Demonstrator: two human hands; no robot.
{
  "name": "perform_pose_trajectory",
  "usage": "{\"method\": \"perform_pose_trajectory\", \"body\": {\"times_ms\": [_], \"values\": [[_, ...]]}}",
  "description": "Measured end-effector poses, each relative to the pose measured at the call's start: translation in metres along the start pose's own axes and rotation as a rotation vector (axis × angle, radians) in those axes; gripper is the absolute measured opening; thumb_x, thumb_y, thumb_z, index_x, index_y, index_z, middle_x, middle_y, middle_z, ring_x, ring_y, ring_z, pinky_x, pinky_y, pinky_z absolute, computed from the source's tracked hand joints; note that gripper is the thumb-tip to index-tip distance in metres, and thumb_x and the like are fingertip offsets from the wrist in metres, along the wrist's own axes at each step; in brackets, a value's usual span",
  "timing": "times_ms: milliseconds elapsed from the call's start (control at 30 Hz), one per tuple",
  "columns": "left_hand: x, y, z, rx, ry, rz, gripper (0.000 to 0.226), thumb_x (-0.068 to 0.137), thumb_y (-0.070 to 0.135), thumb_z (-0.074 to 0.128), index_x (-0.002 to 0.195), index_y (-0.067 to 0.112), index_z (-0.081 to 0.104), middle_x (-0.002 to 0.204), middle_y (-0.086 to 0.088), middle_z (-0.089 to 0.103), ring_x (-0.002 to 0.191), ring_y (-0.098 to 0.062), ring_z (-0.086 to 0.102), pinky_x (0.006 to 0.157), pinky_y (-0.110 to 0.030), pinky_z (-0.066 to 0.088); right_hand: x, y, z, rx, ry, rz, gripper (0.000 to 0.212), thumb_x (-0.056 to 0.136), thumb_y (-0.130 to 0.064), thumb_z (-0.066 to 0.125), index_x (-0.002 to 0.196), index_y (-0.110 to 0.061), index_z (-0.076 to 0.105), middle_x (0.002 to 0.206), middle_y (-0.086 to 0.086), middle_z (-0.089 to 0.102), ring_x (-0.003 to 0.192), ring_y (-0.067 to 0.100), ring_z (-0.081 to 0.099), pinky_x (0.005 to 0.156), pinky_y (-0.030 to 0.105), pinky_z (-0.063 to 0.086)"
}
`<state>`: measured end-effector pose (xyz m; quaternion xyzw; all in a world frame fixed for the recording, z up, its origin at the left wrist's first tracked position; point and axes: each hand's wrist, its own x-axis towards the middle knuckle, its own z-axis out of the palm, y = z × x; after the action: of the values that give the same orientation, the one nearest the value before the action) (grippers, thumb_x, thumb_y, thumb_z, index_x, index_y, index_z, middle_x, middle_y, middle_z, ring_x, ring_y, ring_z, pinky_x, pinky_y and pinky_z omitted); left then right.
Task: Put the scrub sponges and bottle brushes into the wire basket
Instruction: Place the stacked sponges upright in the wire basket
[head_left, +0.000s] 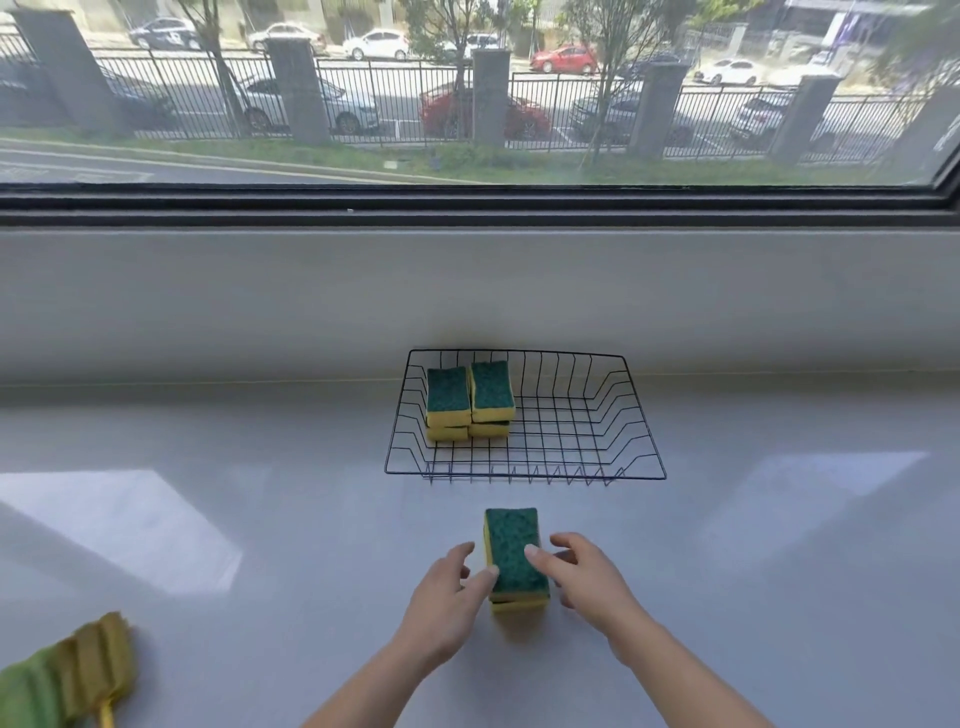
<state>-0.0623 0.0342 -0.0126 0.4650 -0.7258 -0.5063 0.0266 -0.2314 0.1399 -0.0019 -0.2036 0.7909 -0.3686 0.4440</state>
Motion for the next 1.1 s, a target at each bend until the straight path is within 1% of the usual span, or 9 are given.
{"method": "perform_pose_trajectory", "body": {"times_ms": [100, 200, 333, 433, 633, 767, 833, 933, 1100], "values": [[0.003, 0.011, 0.003, -0.07, 0.015, -0.038, 0.063, 0.092, 0.055, 0.05, 0.147, 0.026, 0.036, 0.12, 0.0, 0.06, 0.106, -0.019, 0.06, 0.095, -0.038, 0.049, 0.005, 0.001, 0.005, -0.013, 0.021, 0.02, 0.074, 0.084, -0.06, 0.069, 0.143, -0.022, 0.046, 0.126, 0.0, 0.06, 0.111, 0.019, 0.062, 0.098, 0.04, 0.054], [0.006, 0.02, 0.005, -0.093, 0.02, -0.055, 0.061, 0.093, 0.051, 0.052, 0.146, 0.024, 0.037, 0.114, 0.0, 0.063, 0.101, -0.02, 0.063, 0.092, -0.041, 0.053, 0.009, 0.001, 0.008, 0.037, 0.019, 0.038, 0.071, 0.087, -0.053, 0.07, 0.144, -0.018, 0.047, 0.124, 0.003, 0.061, 0.109, 0.021, 0.064, 0.093, 0.039, 0.056], [0.005, 0.024, 0.01, -0.222, -0.001, -0.113, 0.056, 0.093, 0.043, 0.056, 0.142, 0.018, 0.043, 0.107, -0.003, 0.066, 0.095, -0.02, 0.066, 0.092, -0.044, 0.054, 0.009, 0.0, 0.013, 0.091, -0.004, 0.039, 0.056, 0.089, -0.045, 0.069, 0.135, -0.016, 0.055, 0.12, 0.005, 0.066, 0.105, 0.022, 0.069, 0.095, 0.046, 0.058], [0.002, 0.025, 0.011, -0.3, 0.003, -0.134, 0.057, 0.092, 0.04, 0.059, 0.142, 0.015, 0.045, 0.113, -0.005, 0.067, 0.101, -0.021, 0.067, 0.096, -0.045, 0.052, 0.003, -0.001, 0.013, 0.138, -0.018, 0.015, 0.044, 0.09, -0.039, 0.069, 0.127, -0.016, 0.061, 0.113, 0.006, 0.071, 0.1, 0.023, 0.072, 0.095, 0.05, 0.058], [-0.013, 0.04, -0.002, -0.375, 0.024, -0.03, 0.057, 0.076, 0.051, 0.058, 0.126, 0.024, 0.06, 0.106, -0.003, 0.071, 0.095, -0.017, 0.07, 0.094, -0.046, 0.054, -0.013, -0.014, 0.004, 0.168, -0.004, -0.083, 0.042, 0.089, -0.041, 0.069, 0.127, -0.025, 0.059, 0.111, 0.002, 0.071, 0.1, 0.018, 0.072, 0.095, 0.046, 0.058], [-0.012, 0.062, -0.015, -0.363, 0.062, 0.069, 0.051, 0.074, 0.051, 0.058, 0.121, 0.03, 0.064, 0.101, 0.002, 0.071, 0.087, -0.008, 0.07, 0.087, -0.038, 0.057, -0.018, -0.031, -0.004, 0.22, 0.041, -0.156, 0.038, 0.086, -0.043, 0.072, 0.121, -0.032, 0.062, 0.11, -0.002, 0.073, 0.098, 0.015, 0.072, 0.095, 0.045, 0.057], [-0.007, 0.077, -0.021, -0.364, 0.065, 0.107, 0.05, 0.075, 0.05, 0.058, 0.12, 0.031, 0.065, 0.101, 0.002, 0.071, 0.09, -0.01, 0.069, 0.089, -0.039, 0.056, -0.016, -0.043, -0.011, 0.247, 0.062, -0.187, 0.044, 0.081, -0.046, 0.074, 0.122, -0.033, 0.062, 0.111, -0.003, 0.072, 0.098, 0.014, 0.073, 0.095, 0.045, 0.057], [0.006, 0.098, -0.031, -0.366, 0.057, 0.143, 0.054, 0.075, 0.049, 0.059, 0.124, 0.028, 0.064, 0.104, 0.002, 0.073, 0.095, -0.014, 0.07, 0.092, -0.044, 0.055, -0.009, -0.06, -0.021, 0.273, 0.081, -0.227, 0.06, 0.071, -0.052, 0.078, 0.125, -0.032, 0.059, 0.114, -0.003, 0.071, 0.101, 0.014, 0.072, 0.096, 0.044, 0.057], [0.04, 0.133, -0.039, -0.322, 0.044, 0.167, 0.06, 0.076, 0.05, 0.058, 0.129, 0.022, 0.061, 0.106, 0.003, 0.072, 0.096, -0.013, 0.069, 0.093, -0.044, 0.055, 0.019, -0.084, -0.041, 0.346, 0.119, -0.215, 0.053, 0.074, -0.042, 0.083, 0.118, -0.029, 0.056, 0.109, 0.004, 0.074, 0.101, 0.022, 0.072, 0.096, 0.048, 0.056]]}}
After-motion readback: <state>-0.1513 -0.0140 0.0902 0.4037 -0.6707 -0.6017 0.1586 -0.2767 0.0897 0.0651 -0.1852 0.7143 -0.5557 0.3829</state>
